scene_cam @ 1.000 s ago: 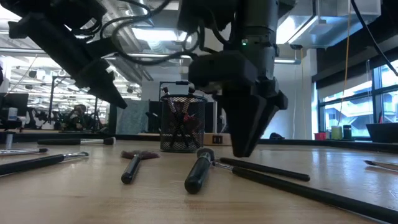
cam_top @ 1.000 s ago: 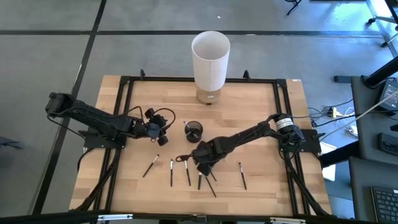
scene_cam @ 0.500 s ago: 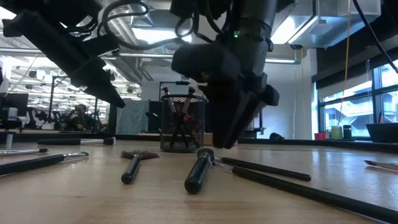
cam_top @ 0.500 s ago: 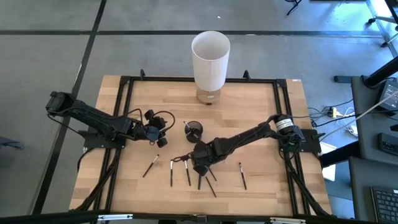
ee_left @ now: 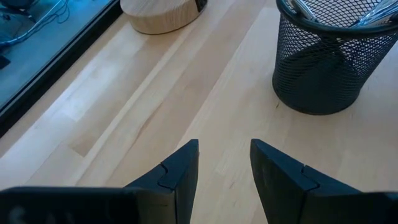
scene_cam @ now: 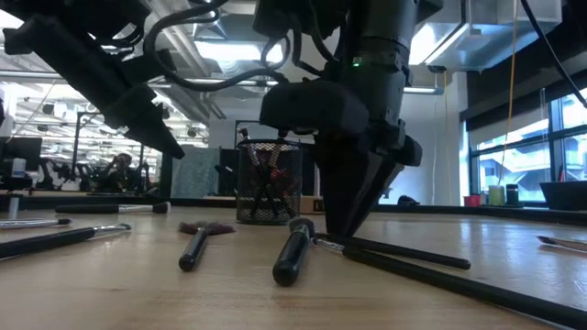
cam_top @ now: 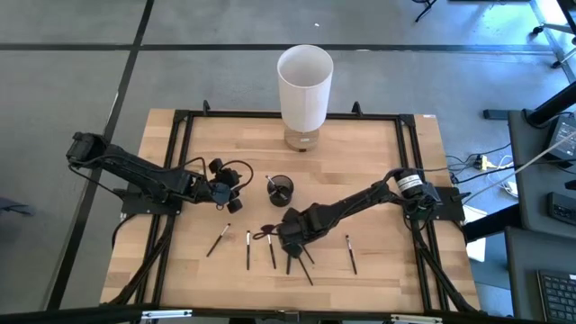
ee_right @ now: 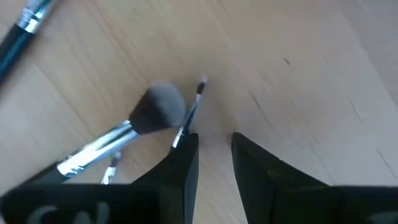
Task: Put items in baskets/containers
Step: Put the black eyeshadow brush into the black pen holder
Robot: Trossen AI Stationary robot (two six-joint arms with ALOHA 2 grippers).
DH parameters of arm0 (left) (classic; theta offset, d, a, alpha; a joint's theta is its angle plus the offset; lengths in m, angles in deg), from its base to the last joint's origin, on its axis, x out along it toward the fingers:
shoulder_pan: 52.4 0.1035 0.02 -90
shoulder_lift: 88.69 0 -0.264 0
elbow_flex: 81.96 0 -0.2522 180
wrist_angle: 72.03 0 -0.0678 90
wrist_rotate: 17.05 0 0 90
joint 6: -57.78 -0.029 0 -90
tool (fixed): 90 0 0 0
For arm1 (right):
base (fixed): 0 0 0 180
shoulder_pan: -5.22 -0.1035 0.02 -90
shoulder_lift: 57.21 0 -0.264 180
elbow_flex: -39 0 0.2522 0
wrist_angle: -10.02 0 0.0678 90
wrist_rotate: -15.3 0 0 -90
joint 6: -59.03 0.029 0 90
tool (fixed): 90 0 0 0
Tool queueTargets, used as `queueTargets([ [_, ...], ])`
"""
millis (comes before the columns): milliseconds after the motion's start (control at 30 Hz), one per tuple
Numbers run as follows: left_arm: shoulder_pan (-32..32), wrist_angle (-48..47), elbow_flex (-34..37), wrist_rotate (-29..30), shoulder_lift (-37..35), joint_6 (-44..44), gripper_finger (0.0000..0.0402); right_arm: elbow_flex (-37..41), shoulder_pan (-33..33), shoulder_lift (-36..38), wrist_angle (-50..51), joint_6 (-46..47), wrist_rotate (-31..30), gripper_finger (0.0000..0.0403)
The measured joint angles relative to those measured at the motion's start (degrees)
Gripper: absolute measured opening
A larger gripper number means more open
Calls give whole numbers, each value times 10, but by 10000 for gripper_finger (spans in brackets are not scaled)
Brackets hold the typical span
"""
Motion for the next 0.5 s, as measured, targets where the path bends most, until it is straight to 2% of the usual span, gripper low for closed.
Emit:
queueTargets([
  [500,0,-2,0,0,0,1,141,-9,-1,15,5,2,3,97],
])
